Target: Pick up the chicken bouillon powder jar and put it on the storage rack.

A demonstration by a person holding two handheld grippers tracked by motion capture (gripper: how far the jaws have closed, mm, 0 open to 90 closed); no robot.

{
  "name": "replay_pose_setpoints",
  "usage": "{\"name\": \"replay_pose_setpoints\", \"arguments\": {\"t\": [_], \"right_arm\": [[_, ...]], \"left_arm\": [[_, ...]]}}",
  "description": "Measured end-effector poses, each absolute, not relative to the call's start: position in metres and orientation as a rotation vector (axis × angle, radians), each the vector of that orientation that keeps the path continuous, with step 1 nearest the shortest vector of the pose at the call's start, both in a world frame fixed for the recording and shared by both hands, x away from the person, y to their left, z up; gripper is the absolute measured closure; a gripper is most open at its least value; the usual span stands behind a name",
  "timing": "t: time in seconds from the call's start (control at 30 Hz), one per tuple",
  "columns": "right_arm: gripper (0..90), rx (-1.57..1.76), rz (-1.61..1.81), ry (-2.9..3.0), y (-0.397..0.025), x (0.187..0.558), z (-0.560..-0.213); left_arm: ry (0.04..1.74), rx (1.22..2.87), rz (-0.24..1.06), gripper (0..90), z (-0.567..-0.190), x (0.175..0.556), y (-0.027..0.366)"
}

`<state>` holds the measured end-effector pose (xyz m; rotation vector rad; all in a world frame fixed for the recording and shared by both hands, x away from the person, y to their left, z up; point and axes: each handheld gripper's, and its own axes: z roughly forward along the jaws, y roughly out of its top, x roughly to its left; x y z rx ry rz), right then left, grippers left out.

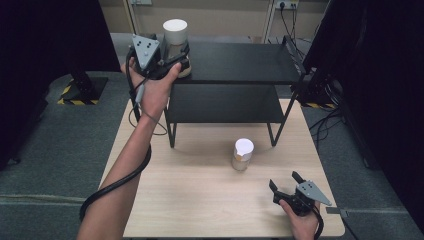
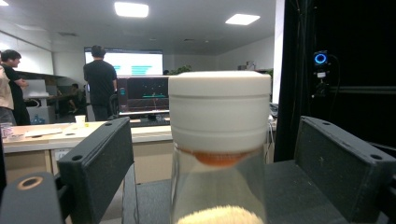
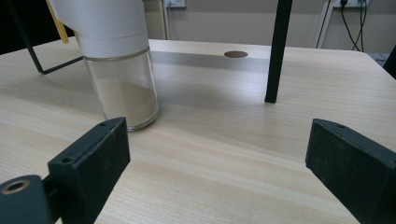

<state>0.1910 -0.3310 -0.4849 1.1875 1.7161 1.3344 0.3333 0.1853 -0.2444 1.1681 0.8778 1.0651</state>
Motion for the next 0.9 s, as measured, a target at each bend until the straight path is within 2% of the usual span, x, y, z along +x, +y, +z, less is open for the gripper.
{"name": "replay_pose_setpoints", "arguments": {"t": [0.4, 0.9], "right_arm": [[6.4, 1.186, 1.331, 1.72, -0.331, 0.191, -0.484], [6.2, 1.183, 1.328, 1.724, -0.33, 0.192, -0.484]], "left_arm": [[0.838, 1.198, 1.052, 11.3, -0.272, 0.303, 0.199], [0.788, 1.233, 1.015, 11.5, -0.326, 0.275, 0.207]]}}
